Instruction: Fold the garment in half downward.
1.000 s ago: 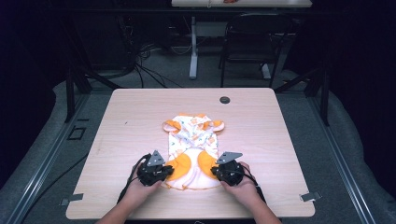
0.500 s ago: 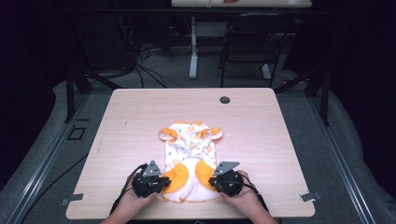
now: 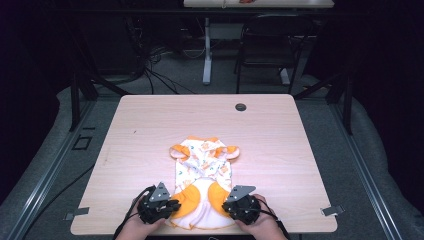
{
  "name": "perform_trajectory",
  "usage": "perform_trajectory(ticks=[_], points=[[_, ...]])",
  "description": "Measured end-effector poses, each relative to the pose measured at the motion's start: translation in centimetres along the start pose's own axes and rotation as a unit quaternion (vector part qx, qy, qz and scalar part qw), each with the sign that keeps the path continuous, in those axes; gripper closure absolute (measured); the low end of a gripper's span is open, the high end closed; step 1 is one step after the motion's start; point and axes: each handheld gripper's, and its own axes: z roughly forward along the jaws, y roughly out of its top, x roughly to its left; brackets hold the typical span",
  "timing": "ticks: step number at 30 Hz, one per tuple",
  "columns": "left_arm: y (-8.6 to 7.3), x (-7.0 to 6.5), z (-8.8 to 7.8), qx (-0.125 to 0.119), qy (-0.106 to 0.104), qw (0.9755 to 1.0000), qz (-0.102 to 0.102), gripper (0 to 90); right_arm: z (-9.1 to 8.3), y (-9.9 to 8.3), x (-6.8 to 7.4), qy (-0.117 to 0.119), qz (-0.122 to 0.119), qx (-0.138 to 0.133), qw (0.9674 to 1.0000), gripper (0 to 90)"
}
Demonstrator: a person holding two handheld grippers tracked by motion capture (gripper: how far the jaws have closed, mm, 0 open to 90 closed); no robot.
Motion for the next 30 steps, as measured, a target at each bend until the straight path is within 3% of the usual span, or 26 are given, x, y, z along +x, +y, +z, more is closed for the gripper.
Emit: perform_trajectory(ticks=[2,5,10,11,16,18,23,25,30], points=[[0.0,0.1,0.0,0.0,-0.002,1.0,-0.002,80.2,0.0,0.0,0.2,0.001,-0.002,0.0,1.0,83.5],[0.2,0.4,-0.1,-0.003,-0.006,1.0,-0.007,76.1,-0.1,0.1,-0.2,0.014,0.017,-0.007,0.9997,81.0],[0.6,1.1,-0.2,-0.02,-0.007,0.9995,-0.023,71.0,-0.3,0.6,-1.0,0.001,0.014,-0.018,0.9997,78.9],[1.2,1.9,-0.1,-0.024,-0.002,0.9994,-0.025,69.7,-0.3,1.0,-1.5,-0.005,0.015,-0.025,0.9996,76.7],[2.5,3.4,0.1,-0.041,0.011,0.9986,-0.031,65.6,0.0,2.1,-3.1,-0.009,0.026,-0.033,0.9991,75.1],[3.3,4.3,0.4,-0.043,0.021,0.9986,-0.024,65.7,0.3,2.8,-4.1,-0.021,0.03,-0.032,0.9988,76.7],[5.2,6.7,1.8,-0.051,0.019,0.998,-0.034,67.1,1.4,4.7,-6.8,-0.04,0.043,-0.029,0.9979,79.4],[5.8,7.1,2.1,-0.051,0.025,0.998,-0.029,68.4,1.6,5.6,-7.5,-0.039,0.045,-0.033,0.9977,79.9],[8.3,8.9,2.9,-0.061,0.031,0.9967,-0.043,69.3,1.9,7.5,-8.6,-0.049,0.036,-0.04,0.9974,80.6]])
